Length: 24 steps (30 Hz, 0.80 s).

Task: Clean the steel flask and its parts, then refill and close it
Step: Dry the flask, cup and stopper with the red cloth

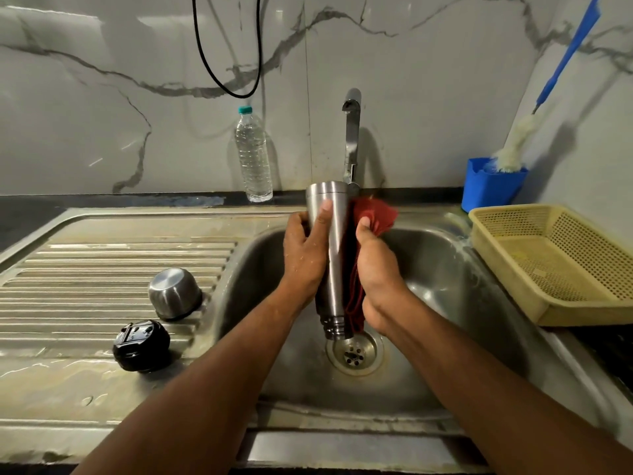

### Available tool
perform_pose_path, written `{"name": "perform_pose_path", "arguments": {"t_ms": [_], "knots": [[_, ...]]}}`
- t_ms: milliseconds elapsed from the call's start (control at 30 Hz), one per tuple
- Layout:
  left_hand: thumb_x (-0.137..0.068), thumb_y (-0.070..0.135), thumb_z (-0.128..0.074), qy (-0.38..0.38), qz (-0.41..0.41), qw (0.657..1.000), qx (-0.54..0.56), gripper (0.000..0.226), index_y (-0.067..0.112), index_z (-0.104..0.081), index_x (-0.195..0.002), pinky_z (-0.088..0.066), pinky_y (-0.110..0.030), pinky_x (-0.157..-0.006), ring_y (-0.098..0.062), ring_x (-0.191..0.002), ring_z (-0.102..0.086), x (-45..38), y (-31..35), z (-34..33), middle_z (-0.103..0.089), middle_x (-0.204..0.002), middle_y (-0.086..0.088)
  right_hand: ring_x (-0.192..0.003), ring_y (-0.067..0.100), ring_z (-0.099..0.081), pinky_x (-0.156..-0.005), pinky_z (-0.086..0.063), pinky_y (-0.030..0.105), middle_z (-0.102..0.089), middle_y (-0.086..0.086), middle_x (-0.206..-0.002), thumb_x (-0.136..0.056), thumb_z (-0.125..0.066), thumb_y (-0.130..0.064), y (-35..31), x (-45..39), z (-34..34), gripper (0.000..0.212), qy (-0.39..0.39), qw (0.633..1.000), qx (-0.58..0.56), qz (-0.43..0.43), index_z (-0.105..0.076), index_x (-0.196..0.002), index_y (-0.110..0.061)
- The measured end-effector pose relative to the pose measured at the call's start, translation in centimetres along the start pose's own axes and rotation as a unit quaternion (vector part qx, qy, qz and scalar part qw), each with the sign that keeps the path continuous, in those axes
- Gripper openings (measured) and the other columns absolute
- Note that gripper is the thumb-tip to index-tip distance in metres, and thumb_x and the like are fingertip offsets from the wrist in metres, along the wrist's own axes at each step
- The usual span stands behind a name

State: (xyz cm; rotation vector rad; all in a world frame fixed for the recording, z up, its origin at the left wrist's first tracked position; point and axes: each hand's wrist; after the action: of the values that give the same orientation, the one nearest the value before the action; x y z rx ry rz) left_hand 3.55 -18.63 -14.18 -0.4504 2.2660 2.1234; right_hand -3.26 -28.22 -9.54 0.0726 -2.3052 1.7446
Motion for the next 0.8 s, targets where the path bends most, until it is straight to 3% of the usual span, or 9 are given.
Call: {"name": "perform_pose_path", "arguments": {"t_ms": [100, 200, 267, 400, 500, 567, 667, 733, 800], "knots": [[-0.098, 0.062, -0.060, 0.018, 0.030, 0.999, 0.024, 0.049, 0.015, -0.062, -0.113, -0.057, -0.026, -0.071, -0.010, -0.079, -0.071, -0.4, 0.2, 0.3, -0.072, -0.094, -0.002, -0.077, 0.025, -0.071, -0.067, -0.060, 0.035, -0.074, 0.012, -0.090, -0.109, -0.038, -0.050, 1.0, 0.3, -0.2, 0.046, 0.008, 0.995, 0.024, -0.096, -0.067, -0.108, -0.014], [-0.104, 0.059, -0.049, -0.022, 0.059, 0.998, -0.001, 0.050, 0.016, -0.062, -0.126, -0.056, -0.029, -0.077, -0.019, -0.095, -0.073, 0.0, 0.2, 0.1, -0.073, -0.106, -0.006, -0.071, 0.024, -0.071, -0.058, -0.056, 0.031, -0.074, 0.010, -0.082, -0.109, -0.038, -0.050, 1.3, 0.0, -0.2, 0.046, 0.020, 0.994, 0.011, -0.105, -0.068, -0.103, -0.016], [-0.104, 0.064, -0.047, -0.058, 0.067, 0.996, -0.026, 0.052, 0.020, -0.062, -0.127, -0.059, -0.032, -0.082, -0.017, -0.097, -0.072, 0.6, 0.1, -0.3, -0.073, -0.109, -0.004, -0.081, 0.023, -0.074, -0.067, -0.057, 0.033, -0.076, 0.008, -0.090, -0.107, -0.040, -0.054, 1.0, -0.5, 0.0, 0.045, 0.036, 0.998, -0.002, -0.059, -0.070, -0.105, -0.021], [-0.080, 0.083, -0.062, -0.131, 0.048, 0.990, -0.038, 0.072, 0.027, -0.061, -0.125, -0.061, -0.046, -0.097, -0.019, -0.104, -0.075, 1.4, 0.0, -1.3, -0.076, -0.114, -0.003, -0.092, 0.019, -0.076, -0.089, -0.059, 0.040, -0.078, 0.002, -0.100, -0.105, -0.044, -0.055, -0.2, -1.1, 0.3, 0.041, 0.080, 0.994, -0.028, 0.062, -0.071, -0.111, -0.024], [-0.081, 0.077, -0.068, -0.152, 0.043, 0.987, -0.040, 0.073, 0.019, -0.056, -0.124, -0.063, -0.045, -0.093, -0.021, -0.102, -0.075, 1.6, -0.3, -1.6, -0.074, -0.114, -0.008, -0.096, 0.018, -0.076, -0.096, -0.058, 0.044, -0.078, 0.002, -0.103, -0.105, -0.046, -0.053, -0.5, -1.4, 0.8, 0.039, 0.095, 0.990, -0.023, 0.102, -0.069, -0.116, -0.024], [-0.091, 0.065, -0.067, -0.133, 0.021, 0.990, -0.033, 0.063, 0.015, -0.052, -0.125, -0.063, -0.040, -0.088, -0.024, -0.100, -0.074, 1.5, -0.4, -1.6, -0.072, -0.113, -0.010, -0.093, 0.015, -0.076, -0.093, -0.059, 0.040, -0.078, 0.001, -0.102, -0.107, -0.044, -0.052, -0.5, -1.3, 0.9, 0.037, 0.082, 0.991, 0.001, 0.103, -0.070, -0.113, -0.026], [-0.104, 0.052, -0.056, -0.084, -0.006, 0.996, 0.014, 0.049, 0.017, -0.046, -0.137, -0.063, -0.034, -0.086, -0.017, -0.098, -0.075, 0.9, -0.3, -1.0, -0.071, -0.113, -0.007, -0.089, 0.020, -0.074, -0.080, -0.059, 0.036, -0.077, 0.005, -0.101, -0.108, -0.040, -0.051, 0.0, -0.9, 0.7, 0.041, 0.052, 0.998, 0.036, 0.022, -0.071, -0.110, -0.024], [-0.108, 0.052, -0.045, -0.037, -0.024, 0.998, 0.034, 0.044, 0.022, -0.044, -0.140, -0.061, -0.025, -0.077, -0.006, -0.090, -0.073, 0.6, 0.3, -0.7, -0.069, -0.110, -0.001, -0.084, 0.027, -0.072, -0.072, -0.059, 0.037, -0.076, 0.013, -0.099, -0.108, -0.040, -0.048, 0.4, -0.6, 0.5, 0.044, 0.037, 0.995, 0.040, -0.079, -0.070, -0.112, -0.015], [-0.108, 0.055, -0.039, 0.007, -0.024, 0.999, 0.037, 0.044, 0.024, -0.048, -0.138, -0.056, -0.022, -0.074, -0.004, -0.088, -0.069, 0.6, 0.6, -0.5, -0.067, -0.108, 0.001, -0.080, 0.032, -0.070, -0.067, -0.060, 0.037, -0.075, 0.018, -0.096, -0.107, -0.041, -0.043, 0.6, -0.4, 0.4, 0.046, 0.023, 0.990, 0.045, -0.135, -0.070, -0.115, -0.009]]}}
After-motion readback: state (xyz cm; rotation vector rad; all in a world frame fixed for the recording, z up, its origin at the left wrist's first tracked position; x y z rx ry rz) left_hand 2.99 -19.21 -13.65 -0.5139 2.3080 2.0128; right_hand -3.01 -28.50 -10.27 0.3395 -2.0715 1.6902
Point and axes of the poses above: each hand's wrist, its own x-axis away from the middle knuckle, its own z-axis out of the back of the hand, y = z × x
